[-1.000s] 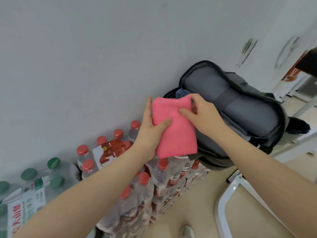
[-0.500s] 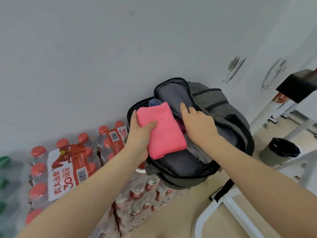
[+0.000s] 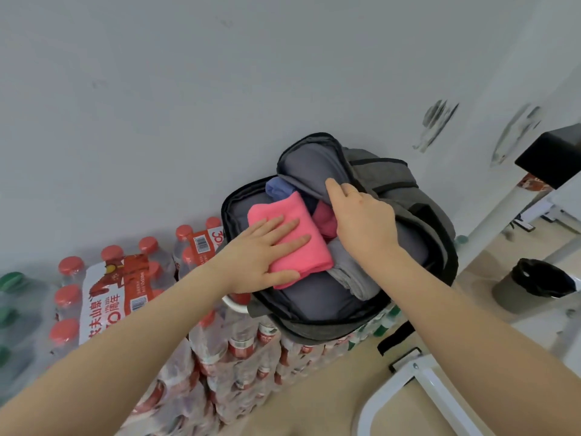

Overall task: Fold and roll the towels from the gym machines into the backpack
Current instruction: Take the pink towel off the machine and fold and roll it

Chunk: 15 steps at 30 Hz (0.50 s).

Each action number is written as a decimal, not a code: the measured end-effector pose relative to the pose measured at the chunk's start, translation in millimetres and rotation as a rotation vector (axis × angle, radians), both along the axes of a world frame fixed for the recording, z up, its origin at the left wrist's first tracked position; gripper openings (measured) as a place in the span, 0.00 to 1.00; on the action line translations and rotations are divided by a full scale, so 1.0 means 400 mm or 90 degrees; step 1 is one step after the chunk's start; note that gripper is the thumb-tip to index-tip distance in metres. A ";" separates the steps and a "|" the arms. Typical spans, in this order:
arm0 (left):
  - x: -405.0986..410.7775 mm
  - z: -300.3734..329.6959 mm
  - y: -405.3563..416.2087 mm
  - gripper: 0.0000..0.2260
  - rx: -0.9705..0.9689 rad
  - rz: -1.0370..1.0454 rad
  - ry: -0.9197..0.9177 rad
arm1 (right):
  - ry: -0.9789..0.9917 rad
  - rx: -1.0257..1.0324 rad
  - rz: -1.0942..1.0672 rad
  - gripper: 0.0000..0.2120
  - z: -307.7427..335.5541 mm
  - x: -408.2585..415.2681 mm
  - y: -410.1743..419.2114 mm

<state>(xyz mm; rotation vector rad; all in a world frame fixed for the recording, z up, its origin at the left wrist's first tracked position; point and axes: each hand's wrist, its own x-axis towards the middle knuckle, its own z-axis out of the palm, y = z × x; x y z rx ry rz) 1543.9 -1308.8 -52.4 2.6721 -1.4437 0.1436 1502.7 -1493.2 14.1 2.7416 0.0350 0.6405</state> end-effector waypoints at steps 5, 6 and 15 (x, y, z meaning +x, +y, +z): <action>0.041 0.001 -0.043 0.41 0.073 0.040 0.012 | -0.044 0.023 0.028 0.25 -0.016 0.000 0.001; 0.051 0.002 -0.054 0.43 0.082 0.042 0.020 | -0.047 0.022 0.026 0.25 -0.015 0.000 0.000; 0.128 0.029 -0.180 0.28 0.119 0.103 0.091 | -0.090 0.016 0.002 0.22 -0.013 0.019 -0.004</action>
